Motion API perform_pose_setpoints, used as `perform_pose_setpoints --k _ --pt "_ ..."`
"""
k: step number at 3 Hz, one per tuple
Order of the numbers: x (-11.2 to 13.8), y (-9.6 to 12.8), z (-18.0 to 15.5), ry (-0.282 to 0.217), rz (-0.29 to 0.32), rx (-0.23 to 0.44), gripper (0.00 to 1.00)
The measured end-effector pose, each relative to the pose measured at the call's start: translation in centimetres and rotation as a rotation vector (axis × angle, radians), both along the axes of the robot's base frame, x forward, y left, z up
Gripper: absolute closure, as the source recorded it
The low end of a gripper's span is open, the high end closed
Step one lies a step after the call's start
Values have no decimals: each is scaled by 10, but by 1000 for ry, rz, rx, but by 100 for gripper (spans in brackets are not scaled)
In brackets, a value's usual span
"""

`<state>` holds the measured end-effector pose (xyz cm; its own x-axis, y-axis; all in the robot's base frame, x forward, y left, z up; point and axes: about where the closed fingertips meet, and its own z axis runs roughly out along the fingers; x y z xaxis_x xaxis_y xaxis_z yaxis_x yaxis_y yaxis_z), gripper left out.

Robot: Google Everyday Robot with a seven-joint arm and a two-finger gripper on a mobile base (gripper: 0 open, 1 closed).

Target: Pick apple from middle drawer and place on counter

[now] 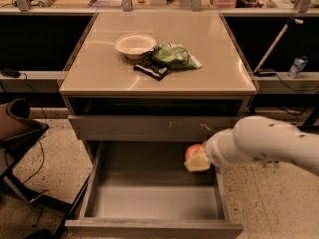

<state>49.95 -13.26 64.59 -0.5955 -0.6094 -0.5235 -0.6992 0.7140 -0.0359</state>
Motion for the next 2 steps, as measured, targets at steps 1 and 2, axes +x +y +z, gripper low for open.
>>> perform_pose_setpoints --k 1,2 --pt "2 0 40 -74 -5 1 100" --pt "11 -9 55 -80 -24 -6 100"
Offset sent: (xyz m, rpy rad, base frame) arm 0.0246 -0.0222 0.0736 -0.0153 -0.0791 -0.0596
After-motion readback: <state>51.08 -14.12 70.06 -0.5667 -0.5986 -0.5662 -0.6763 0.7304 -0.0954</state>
